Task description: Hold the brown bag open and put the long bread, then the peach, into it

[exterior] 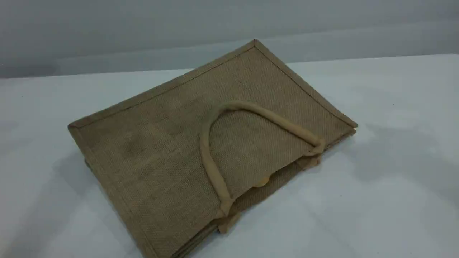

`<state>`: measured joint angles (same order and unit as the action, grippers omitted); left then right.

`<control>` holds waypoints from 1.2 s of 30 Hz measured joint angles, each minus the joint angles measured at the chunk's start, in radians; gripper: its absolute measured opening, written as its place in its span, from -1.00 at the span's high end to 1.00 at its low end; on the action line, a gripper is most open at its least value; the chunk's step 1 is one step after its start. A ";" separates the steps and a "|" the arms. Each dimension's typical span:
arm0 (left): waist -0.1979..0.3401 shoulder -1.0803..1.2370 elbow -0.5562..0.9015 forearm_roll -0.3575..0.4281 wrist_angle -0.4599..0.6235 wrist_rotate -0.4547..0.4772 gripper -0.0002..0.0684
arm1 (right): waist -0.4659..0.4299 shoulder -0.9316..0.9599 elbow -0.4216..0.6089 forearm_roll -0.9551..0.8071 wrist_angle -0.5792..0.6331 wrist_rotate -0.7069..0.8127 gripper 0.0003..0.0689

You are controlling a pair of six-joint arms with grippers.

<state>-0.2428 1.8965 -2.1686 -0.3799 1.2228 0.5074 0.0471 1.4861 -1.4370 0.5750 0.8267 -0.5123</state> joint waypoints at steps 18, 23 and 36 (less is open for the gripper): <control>0.000 -0.461 0.183 0.380 0.000 -0.335 -0.63 | 0.003 -0.171 -0.416 -0.198 0.399 0.333 -0.60; 0.000 -0.615 0.328 0.380 0.000 -0.335 -0.63 | 0.003 -0.312 -0.388 -0.189 0.397 0.333 -0.60; 0.000 -1.068 0.779 0.343 -0.002 -0.341 -0.63 | 0.003 -0.776 0.005 -0.224 0.396 0.336 -0.59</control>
<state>-0.2428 0.8285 -1.3897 -0.0372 1.2211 0.1660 0.0503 0.7098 -1.4323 0.3515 1.2225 -0.1766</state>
